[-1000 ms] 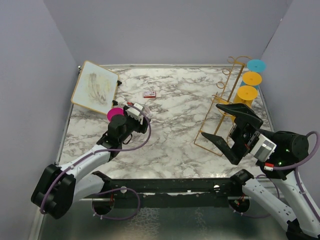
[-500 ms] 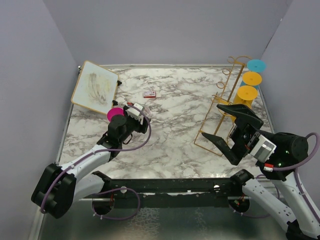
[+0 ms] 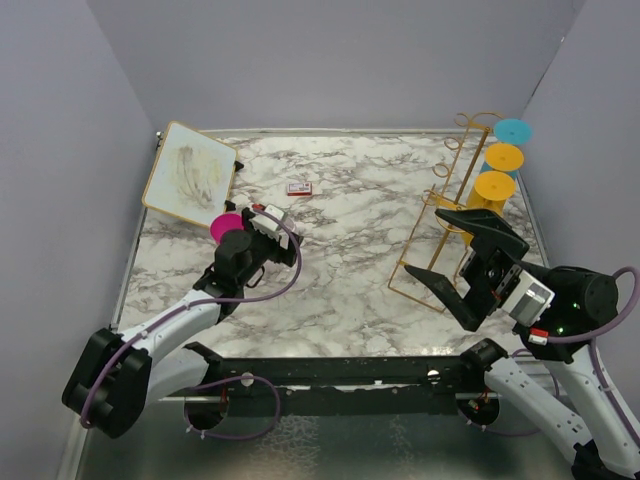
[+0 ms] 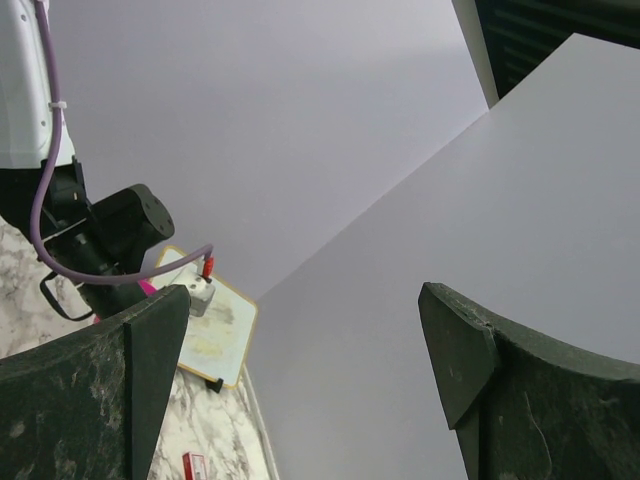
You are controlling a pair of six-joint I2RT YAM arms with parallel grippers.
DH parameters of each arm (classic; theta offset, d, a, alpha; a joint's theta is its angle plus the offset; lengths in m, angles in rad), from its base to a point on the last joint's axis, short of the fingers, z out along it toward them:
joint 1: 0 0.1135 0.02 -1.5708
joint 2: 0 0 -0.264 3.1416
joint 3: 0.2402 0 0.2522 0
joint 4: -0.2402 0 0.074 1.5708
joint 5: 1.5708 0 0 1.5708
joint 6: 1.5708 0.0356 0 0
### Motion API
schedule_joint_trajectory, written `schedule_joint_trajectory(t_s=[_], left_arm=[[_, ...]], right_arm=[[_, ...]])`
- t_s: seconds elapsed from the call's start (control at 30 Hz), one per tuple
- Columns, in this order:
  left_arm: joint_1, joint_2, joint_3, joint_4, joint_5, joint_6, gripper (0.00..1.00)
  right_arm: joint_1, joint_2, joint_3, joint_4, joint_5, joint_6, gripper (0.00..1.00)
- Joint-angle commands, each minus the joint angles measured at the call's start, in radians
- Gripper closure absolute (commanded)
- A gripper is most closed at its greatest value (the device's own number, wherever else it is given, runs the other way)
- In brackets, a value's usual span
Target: Take the wine glass off the wine glass rack
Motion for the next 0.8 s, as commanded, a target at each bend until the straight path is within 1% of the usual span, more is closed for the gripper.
schedule_joint_trajectory(t_s=[0.0,0.2,0.4,0.5,0.67,0.77], left_arm=[[0.005,-0.045,-0.006,0.027,-0.007,-0.008,0.08],[0.005,-0.105,0.008,0.0,0.042,-0.031,0.05],[0.004,-0.179,0.058,-0.073,0.075,-0.045,0.02],[0.004,-0.224,0.108,-0.136,0.078,-0.047,0.01],[0.005,-0.276,0.227,-0.275,0.114,-0.08,0.01],[0.004,-0.285,0.318,-0.349,0.127,-0.137,0.01]], right_arm=[[0.008,-0.013,-0.001,-0.002,0.035,0.003,0.01],[0.008,-0.01,0.007,-0.011,0.034,-0.001,0.01],[0.008,-0.004,0.018,-0.011,0.03,-0.003,0.01],[0.008,0.01,0.044,-0.068,0.04,-0.044,0.01],[0.008,0.053,0.136,-0.143,0.173,0.041,0.01],[0.008,0.08,0.18,-0.158,0.287,0.115,0.01]])
